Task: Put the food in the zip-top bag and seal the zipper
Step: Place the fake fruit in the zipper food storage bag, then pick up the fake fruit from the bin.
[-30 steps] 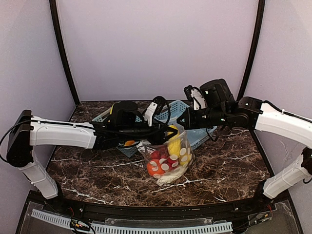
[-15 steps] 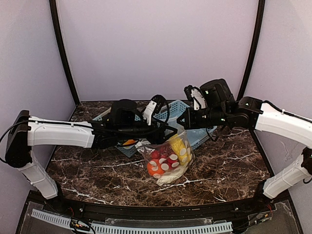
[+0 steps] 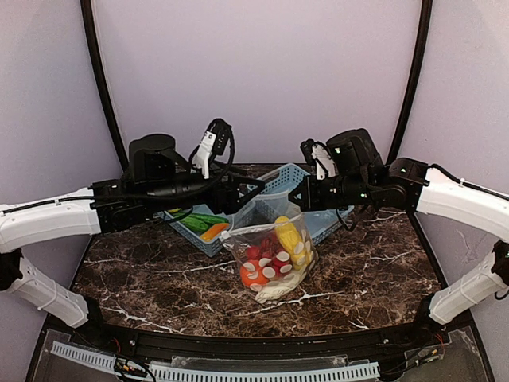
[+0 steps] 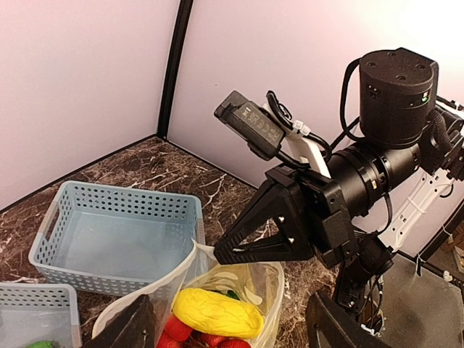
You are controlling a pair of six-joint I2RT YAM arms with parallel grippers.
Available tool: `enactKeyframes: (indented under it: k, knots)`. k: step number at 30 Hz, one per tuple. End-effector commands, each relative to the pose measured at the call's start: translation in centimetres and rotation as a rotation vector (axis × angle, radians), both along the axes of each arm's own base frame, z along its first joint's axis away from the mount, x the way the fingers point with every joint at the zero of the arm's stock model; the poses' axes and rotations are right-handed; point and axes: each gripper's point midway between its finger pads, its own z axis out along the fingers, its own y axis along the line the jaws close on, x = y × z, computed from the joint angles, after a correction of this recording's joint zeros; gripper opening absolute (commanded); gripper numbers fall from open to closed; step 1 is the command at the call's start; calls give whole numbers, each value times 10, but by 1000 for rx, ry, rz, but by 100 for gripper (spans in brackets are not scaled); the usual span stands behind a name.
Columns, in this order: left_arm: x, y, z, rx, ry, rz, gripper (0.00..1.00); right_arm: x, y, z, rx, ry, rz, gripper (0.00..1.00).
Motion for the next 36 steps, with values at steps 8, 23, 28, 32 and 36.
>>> enactKeyframes:
  k: [8,23,28,32,36]
  knots:
    - [22,91,-47,213,221,89,75,4,2,23,63,-51,-1,0]
    - [101,117,-149,354,464,125,63,2,-1,27,69,-54,-7,0]
    - [124,116,-174,399,517,132,59,0,-3,31,73,-60,-2,0]
    - [133,123,-194,481,540,165,58,0,-7,33,76,-69,-13,0]
    - [138,130,-214,512,582,181,57,-1,-6,34,79,-70,-8,0]
